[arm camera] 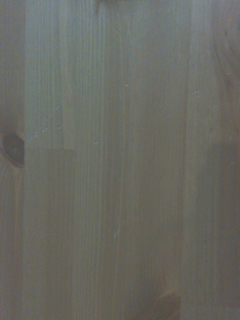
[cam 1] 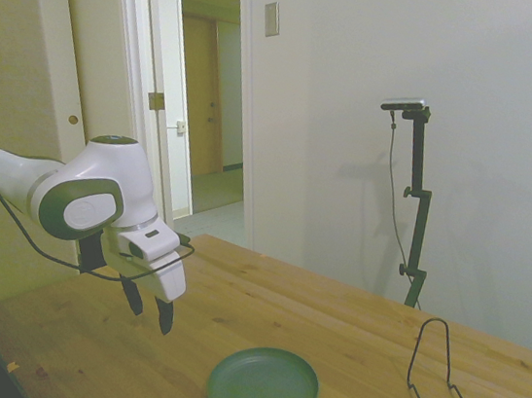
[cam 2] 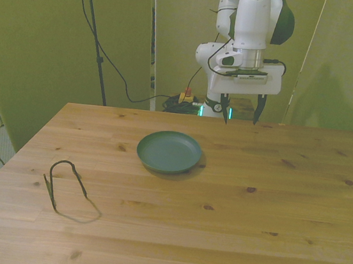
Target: Load the plate
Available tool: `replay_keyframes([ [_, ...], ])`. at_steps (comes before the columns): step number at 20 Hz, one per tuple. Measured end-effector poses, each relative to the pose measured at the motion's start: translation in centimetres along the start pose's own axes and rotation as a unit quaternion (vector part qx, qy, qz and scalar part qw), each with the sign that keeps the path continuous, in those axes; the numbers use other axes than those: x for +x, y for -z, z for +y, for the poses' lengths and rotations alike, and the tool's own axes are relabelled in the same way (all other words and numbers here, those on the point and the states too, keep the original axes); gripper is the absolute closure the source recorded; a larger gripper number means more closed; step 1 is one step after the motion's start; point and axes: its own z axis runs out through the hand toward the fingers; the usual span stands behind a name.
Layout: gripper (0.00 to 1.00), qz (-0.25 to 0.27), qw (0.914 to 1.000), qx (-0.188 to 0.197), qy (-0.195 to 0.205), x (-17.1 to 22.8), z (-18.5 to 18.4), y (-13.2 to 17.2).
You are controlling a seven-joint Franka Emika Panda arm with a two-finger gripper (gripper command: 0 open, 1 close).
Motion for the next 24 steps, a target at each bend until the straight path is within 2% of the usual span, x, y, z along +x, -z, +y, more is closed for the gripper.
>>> replay_keyframes([
  [6,0.0,0.018,0.9995,-0.004,-0.026,1.7,0.4,0.3],
  [14,0.0,0.037,0.9958,-0.029,-0.079,9.8,3.5,0.2],
  [17,0.0,0.033,0.9949,-0.035,-0.089,12.0,3.6,-0.6],
  [21,0.0,0.033,0.9953,-0.04,-0.082,11.7,3.3,-0.9],
  [24,0.0,0.034,0.9947,-0.062,-0.075,11.2,3.3,-2.2],
])
